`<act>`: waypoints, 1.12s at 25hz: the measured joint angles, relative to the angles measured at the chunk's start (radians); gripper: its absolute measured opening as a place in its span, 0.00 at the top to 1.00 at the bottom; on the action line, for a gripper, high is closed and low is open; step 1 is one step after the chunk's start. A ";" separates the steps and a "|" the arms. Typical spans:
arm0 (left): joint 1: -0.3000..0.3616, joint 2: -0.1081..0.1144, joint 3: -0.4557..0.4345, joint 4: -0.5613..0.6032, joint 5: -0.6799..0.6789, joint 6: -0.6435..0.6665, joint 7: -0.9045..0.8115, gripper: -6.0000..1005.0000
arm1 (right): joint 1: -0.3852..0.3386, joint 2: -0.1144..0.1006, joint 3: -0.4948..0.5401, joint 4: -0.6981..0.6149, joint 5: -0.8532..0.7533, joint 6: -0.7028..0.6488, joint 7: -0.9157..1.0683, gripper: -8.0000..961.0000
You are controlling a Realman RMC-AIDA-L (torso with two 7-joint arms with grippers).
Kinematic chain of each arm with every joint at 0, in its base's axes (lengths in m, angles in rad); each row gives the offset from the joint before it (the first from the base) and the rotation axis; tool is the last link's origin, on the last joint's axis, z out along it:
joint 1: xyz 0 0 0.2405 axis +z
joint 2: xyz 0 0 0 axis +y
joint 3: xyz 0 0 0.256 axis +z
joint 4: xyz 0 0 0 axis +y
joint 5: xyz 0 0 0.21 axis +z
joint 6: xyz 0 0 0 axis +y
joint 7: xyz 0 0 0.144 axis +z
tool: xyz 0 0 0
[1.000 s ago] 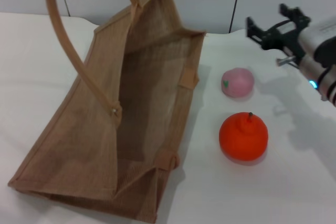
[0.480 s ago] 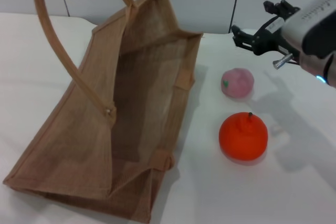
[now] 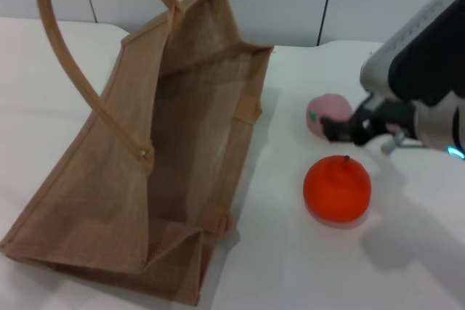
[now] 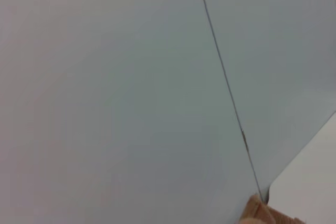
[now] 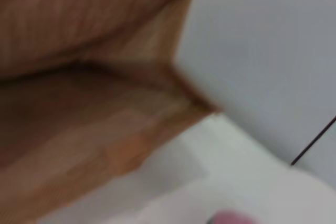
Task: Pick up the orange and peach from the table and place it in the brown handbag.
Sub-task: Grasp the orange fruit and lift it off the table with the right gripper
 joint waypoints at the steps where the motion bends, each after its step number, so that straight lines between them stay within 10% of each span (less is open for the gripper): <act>1: 0.000 0.000 0.000 0.000 0.003 0.000 0.000 0.90 | 0.002 0.001 0.005 -0.009 0.015 0.045 -0.017 0.08; 9: 0.003 -0.001 0.001 -0.016 0.007 -0.001 0.001 0.90 | 0.017 0.014 0.142 -0.025 0.261 0.280 -0.214 0.08; 28: 0.004 0.000 0.010 -0.025 0.044 -0.001 0.001 0.90 | 0.081 0.056 0.191 0.164 0.312 0.323 -0.309 0.08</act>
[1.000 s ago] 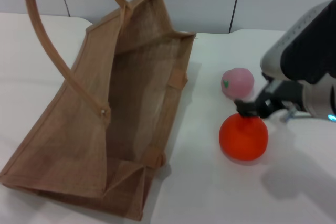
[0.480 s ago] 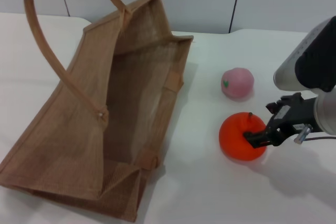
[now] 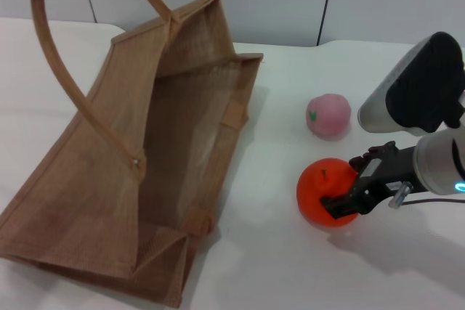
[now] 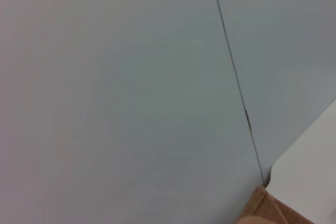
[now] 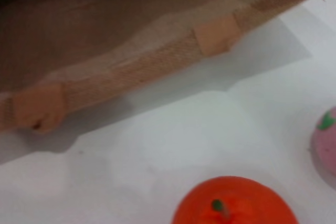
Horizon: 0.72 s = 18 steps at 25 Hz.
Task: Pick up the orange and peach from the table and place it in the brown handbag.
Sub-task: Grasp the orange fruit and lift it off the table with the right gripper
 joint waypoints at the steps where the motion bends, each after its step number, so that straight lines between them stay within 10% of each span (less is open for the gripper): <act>1: 0.000 0.000 0.000 0.000 0.002 0.000 0.000 0.90 | 0.001 0.000 0.002 -0.010 0.002 0.007 0.000 0.08; 18: -0.003 0.000 0.001 -0.013 0.002 0.001 -0.003 0.90 | 0.029 0.003 0.026 0.049 0.021 0.023 -0.006 0.08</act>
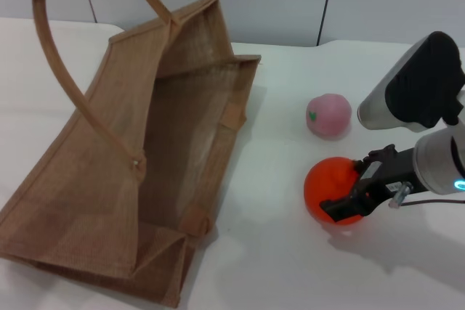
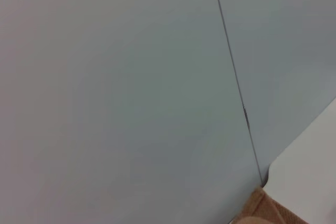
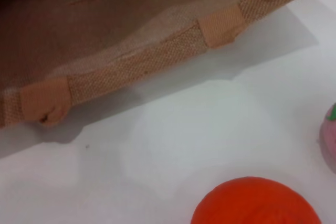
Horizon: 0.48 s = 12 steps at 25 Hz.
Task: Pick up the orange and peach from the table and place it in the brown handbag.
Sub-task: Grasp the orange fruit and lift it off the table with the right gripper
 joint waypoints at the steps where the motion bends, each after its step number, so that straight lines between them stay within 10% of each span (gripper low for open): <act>1: 0.000 0.000 0.000 -0.001 0.000 0.000 0.000 0.90 | 0.001 0.001 0.000 0.001 -0.001 -0.002 0.001 0.08; 12: -0.006 0.000 0.003 -0.030 0.002 0.000 0.004 0.90 | 0.014 0.001 0.022 0.000 -0.004 -0.009 0.007 0.08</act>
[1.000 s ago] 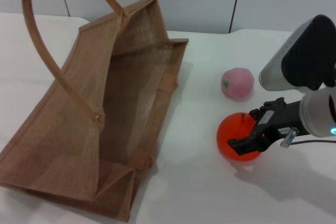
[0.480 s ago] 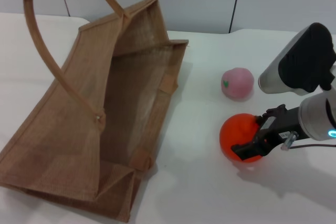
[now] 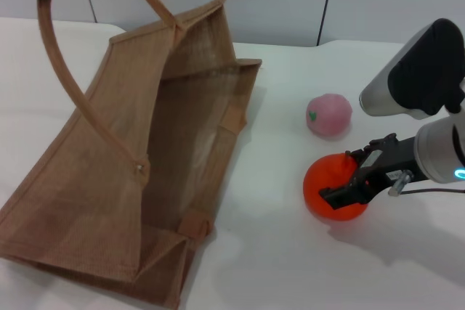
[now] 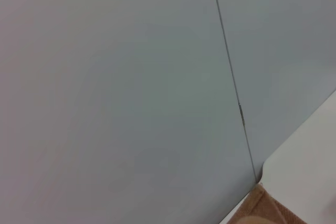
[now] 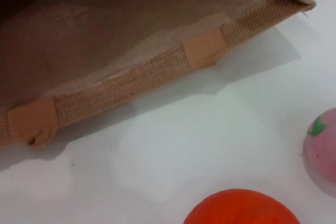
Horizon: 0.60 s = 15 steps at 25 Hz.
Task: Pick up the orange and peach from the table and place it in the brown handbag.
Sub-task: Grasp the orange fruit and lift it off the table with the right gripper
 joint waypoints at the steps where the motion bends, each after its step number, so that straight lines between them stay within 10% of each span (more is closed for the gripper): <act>1: -0.001 0.000 0.000 0.000 0.000 0.000 0.000 0.90 | 0.001 0.000 0.002 0.000 0.000 0.000 0.000 0.08; 15: -0.005 0.000 0.000 0.000 0.001 -0.001 -0.003 0.90 | 0.023 0.004 -0.011 0.019 -0.070 0.010 0.031 0.08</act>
